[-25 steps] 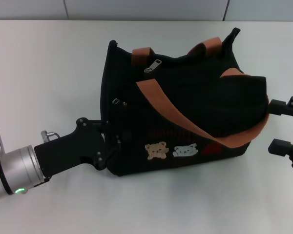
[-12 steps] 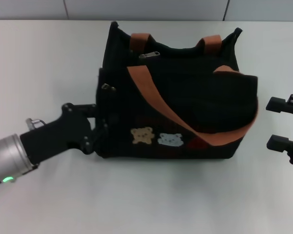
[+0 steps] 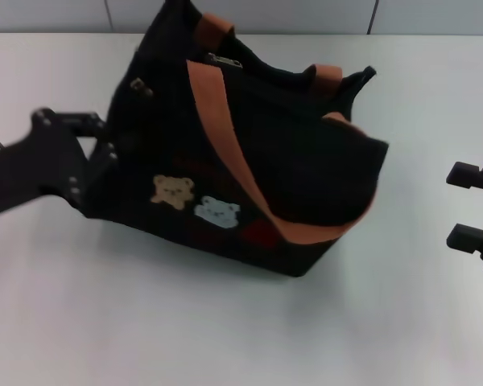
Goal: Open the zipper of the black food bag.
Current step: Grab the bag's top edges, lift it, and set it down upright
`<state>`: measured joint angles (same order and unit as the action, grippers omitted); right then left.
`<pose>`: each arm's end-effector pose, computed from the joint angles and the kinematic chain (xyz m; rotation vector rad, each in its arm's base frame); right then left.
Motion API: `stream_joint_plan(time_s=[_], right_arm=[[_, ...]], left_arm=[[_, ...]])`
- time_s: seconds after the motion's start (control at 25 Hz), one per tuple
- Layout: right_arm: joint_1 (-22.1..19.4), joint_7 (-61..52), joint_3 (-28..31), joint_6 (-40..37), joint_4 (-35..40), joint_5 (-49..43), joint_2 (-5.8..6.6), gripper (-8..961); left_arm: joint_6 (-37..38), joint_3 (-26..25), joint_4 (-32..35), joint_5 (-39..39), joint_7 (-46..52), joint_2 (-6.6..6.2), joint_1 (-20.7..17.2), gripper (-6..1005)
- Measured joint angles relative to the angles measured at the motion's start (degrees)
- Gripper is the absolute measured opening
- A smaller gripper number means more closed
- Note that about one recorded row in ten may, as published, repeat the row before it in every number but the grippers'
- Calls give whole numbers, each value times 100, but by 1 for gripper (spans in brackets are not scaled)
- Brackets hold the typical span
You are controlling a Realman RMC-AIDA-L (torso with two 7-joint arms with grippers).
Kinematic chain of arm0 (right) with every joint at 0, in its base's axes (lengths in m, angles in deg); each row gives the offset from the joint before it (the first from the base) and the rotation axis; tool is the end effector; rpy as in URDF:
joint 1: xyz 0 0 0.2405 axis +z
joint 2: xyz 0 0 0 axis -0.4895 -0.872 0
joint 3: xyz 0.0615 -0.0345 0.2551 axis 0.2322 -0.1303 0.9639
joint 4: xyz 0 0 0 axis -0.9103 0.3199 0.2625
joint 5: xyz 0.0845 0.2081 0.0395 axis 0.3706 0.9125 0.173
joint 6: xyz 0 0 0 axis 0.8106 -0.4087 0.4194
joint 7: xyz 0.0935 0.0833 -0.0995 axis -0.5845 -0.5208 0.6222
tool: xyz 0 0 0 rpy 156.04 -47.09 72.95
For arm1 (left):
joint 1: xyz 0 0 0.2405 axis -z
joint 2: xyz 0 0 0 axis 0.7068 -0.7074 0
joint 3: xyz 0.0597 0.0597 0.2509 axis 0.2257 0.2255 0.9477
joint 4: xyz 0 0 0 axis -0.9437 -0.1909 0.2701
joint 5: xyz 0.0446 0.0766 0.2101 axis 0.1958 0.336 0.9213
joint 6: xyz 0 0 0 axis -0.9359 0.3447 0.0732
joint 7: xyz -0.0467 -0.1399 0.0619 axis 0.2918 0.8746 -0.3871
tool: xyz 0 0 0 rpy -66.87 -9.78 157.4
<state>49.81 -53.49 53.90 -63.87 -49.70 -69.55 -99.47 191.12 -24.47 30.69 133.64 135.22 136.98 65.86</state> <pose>0.2997 0.2582 0.0436 -2.6601 0.3931 1.2008 -0.2933 0.3067 0.0287 -2.4588 -0.0765 -0.9369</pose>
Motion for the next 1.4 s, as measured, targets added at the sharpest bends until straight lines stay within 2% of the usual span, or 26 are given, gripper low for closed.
stream_joint_plan(time_s=[0.08, 0.12, 0.16, 0.24, 0.28, 0.32, 0.48, 0.52, 0.68, 0.76, 0.88, 1.08, 1.2, 1.28, 1.4], right_arm=[[-42, 5, 25, -7, 0, 1, -23, 800], [-58, 8, 34, -21, 0, 1, -32, 800], [-66, 12, 35, -39, 0, 1, -46, 800], [-74, 23, 35, -73, 0, 3, -87, 800], [-83, 45, 35, -81, -11, 3, -112, 800], [-94, 72, 37, -84, -31, 4, -139, 800], [-93, 233, 88, -52, -325, 7, -184, 800], [-77, 289, 97, -22, -443, 9, -187, 800], [-43, 392, 101, 165, -740, 9, -213, 799], [-39, 418, 104, 317, -780, 9, -266, 800], [-38, 461, 76, 665, -857, -4, -332, 800], [-2, 464, 21, 985, -1009, -200, -337, 800], [-32, 491, 46, 1029, -1025, -258, -338, 799], [-77, 627, 147, 1014, -1027, -233, -339, 799], [-166, 1129, 625, 1031, -1031, -129, -373, 799]], left_arm=[[190, 55, 691, 0, 271, 18, -30, 100], [190, 55, 691, 0, 271, 18, -30, 100], [352, 144, 1443, 3, 586, 20, -32, 100], [384, 238, 1878, 8, 759, 24, -30, 100], [390, 452, 2548, 11, 1012, 34, -52, 100], [390, 452, 2548, 11, 1012, 34, -52, 100], [366, 905, 3970, 3, 1495, 40, -142, 100], [366, 905, 3970, 3, 1495, 40, -142, 100], [397, 1126, 4869, -3, 1811, 38, -190, 100], [410, 1220, 5030, -4, 1861, 37, -214, 101], [277, 1878, 5571, 1, 1982, 44, -396, 101], [-339, 3089, 6073, 181, 2067, 45, -673, 101], [-547, 3506, 6203, 204, 2043, 45, -780, 101], [-629, 3693, 6226, 233, 2032, 45, -794, 101], [-835, 4049, 6232, 417, 2027, 45, -797, 99]])
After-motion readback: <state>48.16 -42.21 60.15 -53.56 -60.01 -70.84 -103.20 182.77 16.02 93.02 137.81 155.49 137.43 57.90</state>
